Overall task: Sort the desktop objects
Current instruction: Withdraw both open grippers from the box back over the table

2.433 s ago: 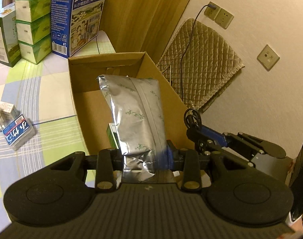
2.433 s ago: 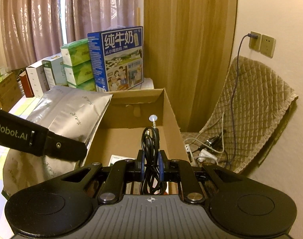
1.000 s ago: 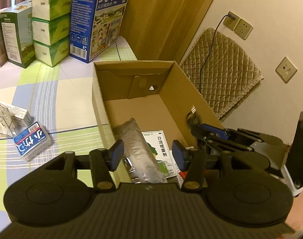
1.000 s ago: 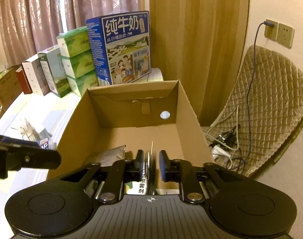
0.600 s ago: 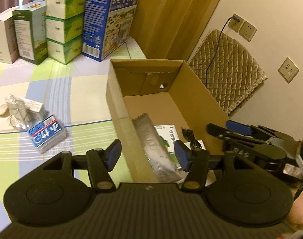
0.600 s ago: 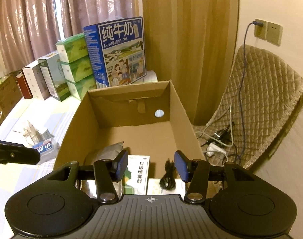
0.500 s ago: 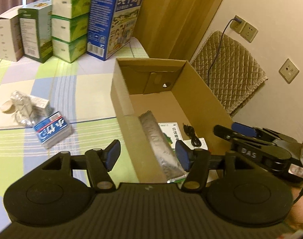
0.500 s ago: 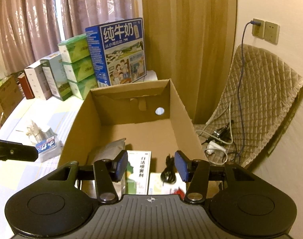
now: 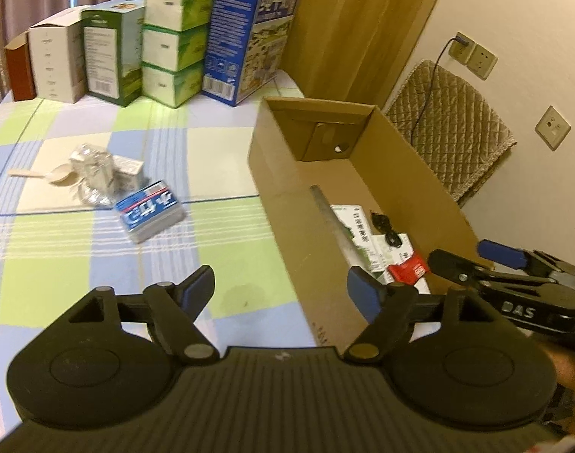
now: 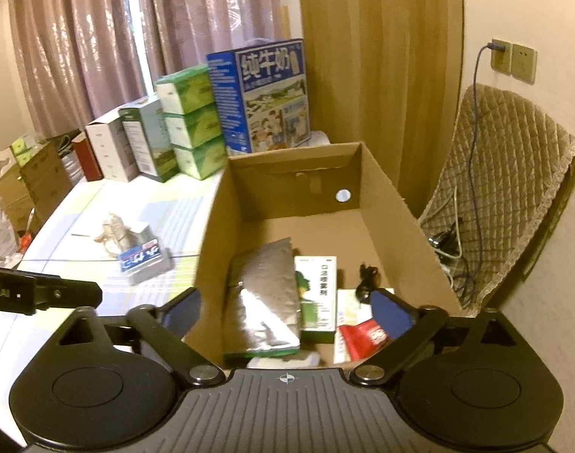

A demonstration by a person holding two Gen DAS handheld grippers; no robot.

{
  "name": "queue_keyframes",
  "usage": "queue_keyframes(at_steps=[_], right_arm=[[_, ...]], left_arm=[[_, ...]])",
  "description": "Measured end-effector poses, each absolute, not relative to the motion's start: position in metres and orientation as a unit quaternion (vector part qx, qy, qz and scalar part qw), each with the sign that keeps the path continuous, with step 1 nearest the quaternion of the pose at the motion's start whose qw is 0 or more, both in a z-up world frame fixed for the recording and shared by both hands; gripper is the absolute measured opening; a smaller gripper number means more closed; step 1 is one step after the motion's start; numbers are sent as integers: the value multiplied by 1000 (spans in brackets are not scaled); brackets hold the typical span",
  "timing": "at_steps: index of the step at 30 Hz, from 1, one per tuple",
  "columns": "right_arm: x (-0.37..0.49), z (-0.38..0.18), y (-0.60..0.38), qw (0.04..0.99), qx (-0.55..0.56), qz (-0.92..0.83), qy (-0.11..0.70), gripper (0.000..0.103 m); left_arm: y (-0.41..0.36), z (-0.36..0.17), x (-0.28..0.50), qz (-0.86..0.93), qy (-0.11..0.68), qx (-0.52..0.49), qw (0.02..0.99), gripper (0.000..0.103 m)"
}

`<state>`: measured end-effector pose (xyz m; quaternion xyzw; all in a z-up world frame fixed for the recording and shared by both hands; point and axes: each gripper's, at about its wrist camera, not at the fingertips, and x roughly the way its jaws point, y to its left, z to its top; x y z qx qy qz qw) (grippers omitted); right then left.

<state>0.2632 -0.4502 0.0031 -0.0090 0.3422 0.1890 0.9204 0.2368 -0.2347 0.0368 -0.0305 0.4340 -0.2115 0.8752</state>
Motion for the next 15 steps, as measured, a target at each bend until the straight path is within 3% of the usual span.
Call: queue_keyframes(at_steps=[8, 15], right_arm=[[230, 3, -437, 915, 6, 206, 347, 101], [204, 0, -421, 908, 19, 222, 354, 101]], left_arm=[[-202, 33, 209, -193, 431, -38, 881, 85], [-169, 25, 182, -166, 429, -37, 887, 102]])
